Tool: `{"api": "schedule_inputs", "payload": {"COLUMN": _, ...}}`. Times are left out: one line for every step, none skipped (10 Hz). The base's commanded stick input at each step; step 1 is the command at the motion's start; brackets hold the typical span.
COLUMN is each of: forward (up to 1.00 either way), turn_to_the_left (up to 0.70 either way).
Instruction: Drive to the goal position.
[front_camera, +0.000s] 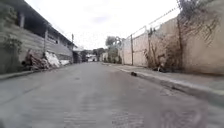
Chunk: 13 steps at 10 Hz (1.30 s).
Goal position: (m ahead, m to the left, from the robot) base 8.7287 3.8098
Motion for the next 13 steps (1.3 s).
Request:
{"api": "schedule_inputs", "payload": {"forward": 1.0, "turn_to_the_left": 0.19}}
{"api": "schedule_inputs", "payload": {"forward": 1.0, "turn_to_the_left": 0.17}}
{"api": "schedule_inputs", "payload": {"forward": 1.0, "turn_to_the_left": -0.11}}
{"api": "schedule_inputs", "payload": {"forward": 1.0, "turn_to_the_left": -0.19}}
{"api": "schedule_inputs", "payload": {"forward": 1.0, "turn_to_the_left": 0.19}}
{"api": "schedule_inputs", "payload": {"forward": 1.0, "turn_to_the_left": 0.19}}
{"api": "schedule_inputs", "payload": {"forward": 1.0, "turn_to_the_left": 0.18}}
{"api": "schedule_inputs", "payload": {"forward": 1.0, "turn_to_the_left": -0.06}}
{"api": "schedule_inputs", "payload": {"forward": 1.0, "turn_to_the_left": -0.21}}
{"api": "schedule_inputs", "payload": {"forward": 1.0, "turn_to_the_left": -0.21}}
{"api": "schedule_inputs", "payload": {"forward": 1.0, "turn_to_the_left": 0.12}}
{"api": "schedule_inputs", "payload": {"forward": 1.0, "turn_to_the_left": -0.14}}
{"api": "schedule_inputs", "payload": {"forward": 1.0, "turn_to_the_left": -0.21}}
